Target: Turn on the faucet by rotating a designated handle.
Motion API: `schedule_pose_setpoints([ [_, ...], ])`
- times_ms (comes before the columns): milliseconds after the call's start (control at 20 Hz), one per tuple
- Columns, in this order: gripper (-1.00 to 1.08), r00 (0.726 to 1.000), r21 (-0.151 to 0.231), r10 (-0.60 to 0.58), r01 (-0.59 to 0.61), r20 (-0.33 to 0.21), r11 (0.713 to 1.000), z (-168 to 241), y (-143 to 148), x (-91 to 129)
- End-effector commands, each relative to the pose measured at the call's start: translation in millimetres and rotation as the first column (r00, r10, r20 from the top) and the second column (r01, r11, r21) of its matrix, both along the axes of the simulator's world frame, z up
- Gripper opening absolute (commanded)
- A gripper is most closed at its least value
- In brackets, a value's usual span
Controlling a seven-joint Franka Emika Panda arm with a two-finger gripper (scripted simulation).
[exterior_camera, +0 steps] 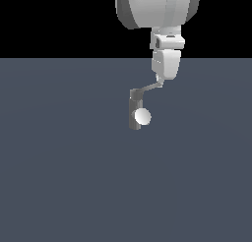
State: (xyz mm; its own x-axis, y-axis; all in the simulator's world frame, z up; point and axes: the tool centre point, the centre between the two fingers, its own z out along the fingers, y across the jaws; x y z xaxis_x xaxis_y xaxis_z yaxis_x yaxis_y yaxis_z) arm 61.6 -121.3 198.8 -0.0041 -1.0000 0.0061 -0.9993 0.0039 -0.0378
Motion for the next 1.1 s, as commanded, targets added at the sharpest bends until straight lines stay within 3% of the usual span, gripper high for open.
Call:
schedule_pose_setpoints([
  [0, -1.00, 1.000, 0.003, 0.002, -0.002, -0.009, 1.000, -4, 6, -8],
  [900, -1.00, 0.999, 0.006, -0.005, 0.006, -0.036, 1.000, -16, 39, -64],
  [1050, -1.00, 1.000, -0.001, -0.014, 0.014, -0.006, 1.000, -3, 36, -55],
])
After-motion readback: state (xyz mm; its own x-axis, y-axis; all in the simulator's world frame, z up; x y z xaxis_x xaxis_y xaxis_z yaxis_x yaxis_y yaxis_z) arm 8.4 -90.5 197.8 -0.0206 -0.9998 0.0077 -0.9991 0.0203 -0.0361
